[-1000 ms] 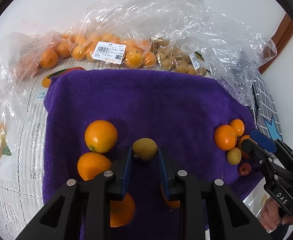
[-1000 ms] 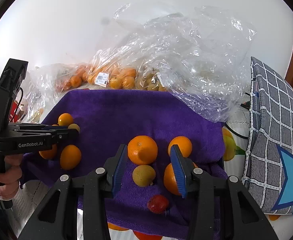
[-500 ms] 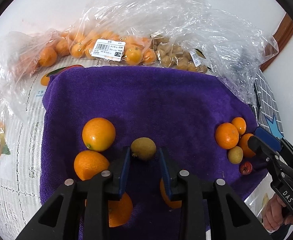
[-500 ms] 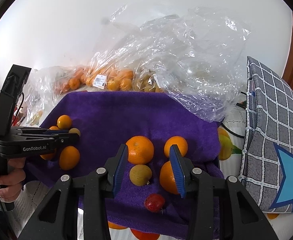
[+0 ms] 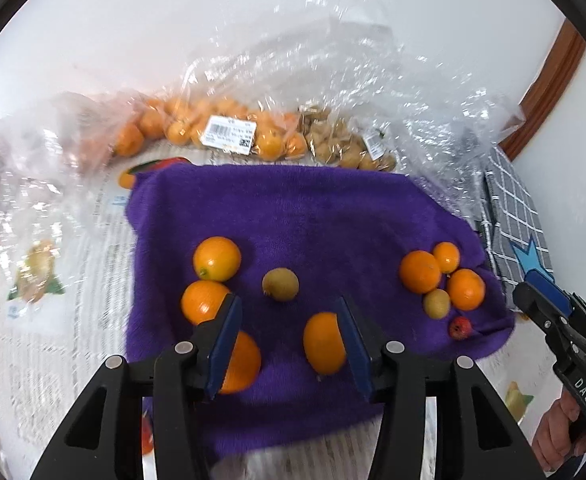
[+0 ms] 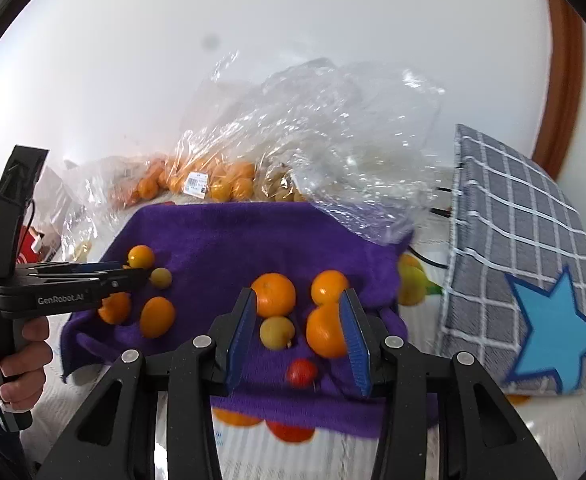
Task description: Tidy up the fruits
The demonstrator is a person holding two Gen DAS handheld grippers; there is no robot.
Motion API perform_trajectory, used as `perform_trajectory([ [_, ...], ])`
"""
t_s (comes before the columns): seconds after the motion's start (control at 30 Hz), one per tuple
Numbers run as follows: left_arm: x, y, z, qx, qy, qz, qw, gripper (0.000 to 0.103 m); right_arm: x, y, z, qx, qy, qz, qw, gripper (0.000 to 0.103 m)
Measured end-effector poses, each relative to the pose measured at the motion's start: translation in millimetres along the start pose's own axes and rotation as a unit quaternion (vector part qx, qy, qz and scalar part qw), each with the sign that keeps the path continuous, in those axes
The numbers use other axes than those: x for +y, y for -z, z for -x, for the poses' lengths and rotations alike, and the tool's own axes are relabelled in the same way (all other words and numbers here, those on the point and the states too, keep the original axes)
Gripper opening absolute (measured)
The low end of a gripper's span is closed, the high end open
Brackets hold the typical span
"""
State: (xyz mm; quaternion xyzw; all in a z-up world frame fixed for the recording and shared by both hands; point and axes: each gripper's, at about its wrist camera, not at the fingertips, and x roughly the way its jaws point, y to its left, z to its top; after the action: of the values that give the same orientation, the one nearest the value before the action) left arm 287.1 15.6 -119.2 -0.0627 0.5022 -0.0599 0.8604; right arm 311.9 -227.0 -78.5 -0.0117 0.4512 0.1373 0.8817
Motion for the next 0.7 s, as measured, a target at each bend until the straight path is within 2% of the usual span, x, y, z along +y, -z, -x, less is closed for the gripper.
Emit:
perform_trajectory([
  [0.3,-4.4,36.4,81.1,-0.057,-0.015,0.015,0.9982,0.065,4.6,7.7,71.1,-0.006,0.017,-0.005,1.0,0.048],
  [0.5,-17.0,68.5,138.0,-0.122,-0.035,0.021,0.9917,0.077,11.7,27.6,116.5,-0.005,0.031,-0.008,0.999,0.053],
  [0.6,-24.6,84.5,156.5,-0.13,-0.036,0.01,0.9908,0.077,15.8,40.0,137.3,-0.007,0.03,-0.004,1.0,0.062],
  [0.67,-30.6,97.4,166.9,-0.135,-0.039,0.003,0.9901,0.078,18.6,49.4,150.4,-0.009,0.027,-0.005,1.0,0.075],
  [0.7,-32.6,103.8,172.1,-0.14,-0.04,0.004,0.9894,0.078,20.2,53.9,155.5,-0.009,0.027,-0.004,1.0,0.079],
])
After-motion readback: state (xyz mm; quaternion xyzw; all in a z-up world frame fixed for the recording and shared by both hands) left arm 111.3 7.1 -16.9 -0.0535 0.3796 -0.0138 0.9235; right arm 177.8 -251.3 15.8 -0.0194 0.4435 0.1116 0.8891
